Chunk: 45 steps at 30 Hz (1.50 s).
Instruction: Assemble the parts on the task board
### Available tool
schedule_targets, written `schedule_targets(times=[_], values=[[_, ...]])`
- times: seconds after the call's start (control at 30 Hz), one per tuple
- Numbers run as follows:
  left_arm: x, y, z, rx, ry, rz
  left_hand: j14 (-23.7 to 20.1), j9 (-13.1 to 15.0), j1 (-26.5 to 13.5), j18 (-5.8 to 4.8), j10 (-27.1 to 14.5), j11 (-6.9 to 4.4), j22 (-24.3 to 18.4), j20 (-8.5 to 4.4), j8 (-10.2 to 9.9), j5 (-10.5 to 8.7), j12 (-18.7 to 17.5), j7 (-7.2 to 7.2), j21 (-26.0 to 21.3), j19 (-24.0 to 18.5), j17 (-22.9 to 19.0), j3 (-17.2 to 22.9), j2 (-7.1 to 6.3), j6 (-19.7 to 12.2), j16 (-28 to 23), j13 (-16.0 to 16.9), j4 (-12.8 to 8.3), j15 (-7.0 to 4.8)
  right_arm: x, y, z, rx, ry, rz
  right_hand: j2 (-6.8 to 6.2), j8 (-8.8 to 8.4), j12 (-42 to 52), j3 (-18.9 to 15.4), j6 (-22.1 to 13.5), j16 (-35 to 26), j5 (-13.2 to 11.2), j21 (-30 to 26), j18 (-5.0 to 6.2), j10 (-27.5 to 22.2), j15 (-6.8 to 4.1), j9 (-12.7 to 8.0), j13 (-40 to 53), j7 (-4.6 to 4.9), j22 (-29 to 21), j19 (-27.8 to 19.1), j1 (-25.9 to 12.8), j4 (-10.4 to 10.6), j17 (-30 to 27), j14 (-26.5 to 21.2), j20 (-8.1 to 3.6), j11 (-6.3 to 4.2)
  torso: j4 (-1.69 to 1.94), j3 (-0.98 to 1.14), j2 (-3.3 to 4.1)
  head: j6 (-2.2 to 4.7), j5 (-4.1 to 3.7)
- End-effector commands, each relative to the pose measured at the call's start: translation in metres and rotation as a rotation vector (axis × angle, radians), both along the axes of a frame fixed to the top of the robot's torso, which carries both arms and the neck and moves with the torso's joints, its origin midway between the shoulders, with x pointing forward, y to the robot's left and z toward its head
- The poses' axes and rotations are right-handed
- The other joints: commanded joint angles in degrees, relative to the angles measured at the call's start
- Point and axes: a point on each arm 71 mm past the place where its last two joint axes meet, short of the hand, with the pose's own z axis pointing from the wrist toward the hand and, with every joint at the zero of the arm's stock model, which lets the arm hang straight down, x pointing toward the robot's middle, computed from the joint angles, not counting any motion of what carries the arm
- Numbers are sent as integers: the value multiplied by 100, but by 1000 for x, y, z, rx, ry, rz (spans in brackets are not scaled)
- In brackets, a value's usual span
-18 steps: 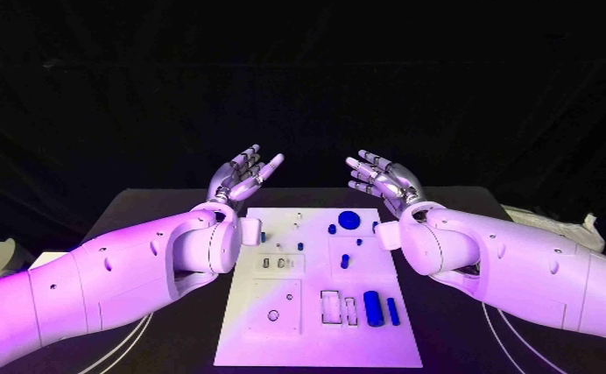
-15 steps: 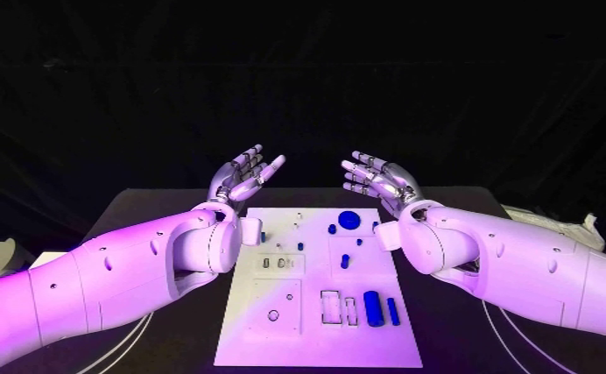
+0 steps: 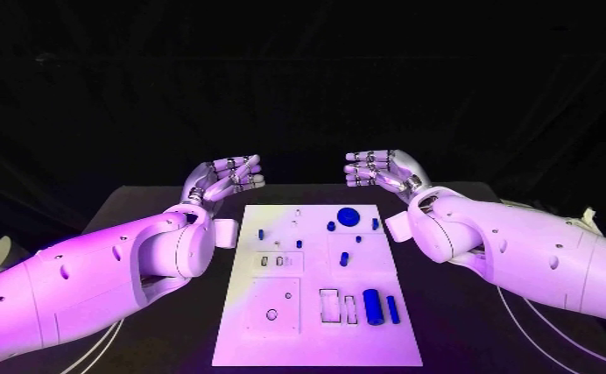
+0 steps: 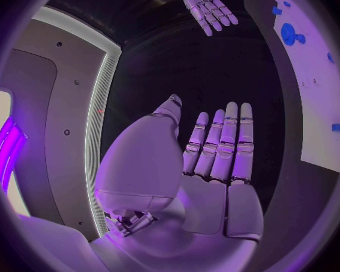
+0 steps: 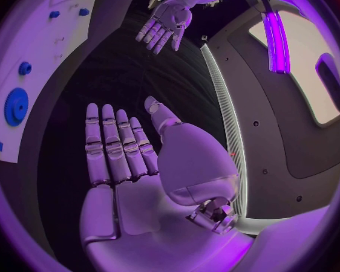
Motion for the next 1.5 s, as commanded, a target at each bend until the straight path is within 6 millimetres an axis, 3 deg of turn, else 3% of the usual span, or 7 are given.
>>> schedule_targets(times=[0.03, 0.33, 0.53, 0.8, 1.0, 1.23, 1.5], values=[[-3, 1, 6, -34, -14, -44, 294, -18, 8, 33, 299, -83, -6, -91, 41, -24, 41, 41, 55, 282, 57, -14, 72, 251, 45, -7, -87, -92, 1, 0, 11, -152, -128, 52, -54, -10, -18, 330, 975, 51, -66, 196, 92, 999, -271, 24, 18, -12, 21, 824, 130, -282, 38, 1054, -239, -201, 18, 21, 127, 38, -13], [-21, 2, 29, -31, -29, -146, 1073, -69, 86, 27, 944, -280, -19, -348, -61, -24, -74, -108, 195, 982, 401, -73, 137, 695, 133, 10, -271, -345, 9, -2, 35, -547, -280, 144, -283, -41, -90, 667, 1398, 152, -137, 560, 80, 1648, -577, 45, 33, -172, 110, 1670, 183, -499, 176, 1852, -628, -426, 83, 38, 521, 187, -96], [-36, -7, 37, -70, 10, -210, 949, -88, 43, 3, 835, -221, -76, -324, -202, -28, -267, -59, 108, 926, 491, -127, 122, 636, 11, -21, -304, -286, 12, 1, 42, -827, -339, 164, -451, -39, -93, 649, 1584, 237, -304, 788, 79, 1892, -697, 56, 51, -280, 205, 1989, 182, -463, 309, 2192, -765, -538, 166, 54, 762, 289, -239], [-50, -18, 49, -114, 35, -268, 871, -87, 37, 0, 803, -200, -104, -298, -239, -27, -318, -45, 62, 875, 502, -143, 126, 628, -47, -25, -323, -260, 10, 11, 51, -1077, -410, 173, -618, -79, -129, 559, 1716, 680, -390, 1316, 81, 2079, -928, 43, 52, -421, 462, 2613, 104, -343, 719, 3021, -1036, -686, 267, 68, 1048, 363, -309], [-55, -22, 57, -124, 31, -289, 900, -87, 21, 8, 791, -194, -106, -294, -260, -27, -342, -35, 64, 892, 525, -162, 121, 622, -34, -26, -328, -264, 6, 22, 54, -1180, -436, 200, -780, -101, -121, 648, 1613, 2193, -397, 1989, 46, 1861, -1027, 24, 40, -436, 845, 3042, 7, -141, 1714, 3039, -1155, -716, 300, 74, 1178, 376, -348], [-56, -23, 59, -125, 30, -294, 907, -88, 12, 11, 782, -189, -108, -291, -274, -27, -356, -26, 65, 901, 537, -173, 118, 615, -31, -27, -330, -263, 2, 30, 55, -1224, -445, 233, -945, -100, -129, 855, 1584, 3009, -384, 2591, 36, 1663, -1015, 30, 35, -434, 1246, 2981, 7, 84, 2352, 3013, -1173, -669, 320, 69, 1259, 389, -365], [-56, -22, 59, -123, 30, -290, 905, -88, 6, 11, 775, -184, -110, -288, -284, -27, -366, -19, 64, 903, 543, -180, 117, 610, -33, -27, -332, -260, 0, 33, 54, -1266, -441, 253, -1101, -91, -135, 1068, 1626, 4317, -392, 3945, -96, 1576, -988, 36, 31, -410, 2669, 2932, 65, 356, 3659, 2994, -1157, -661, 336, 71, 1295, 392, -389]])
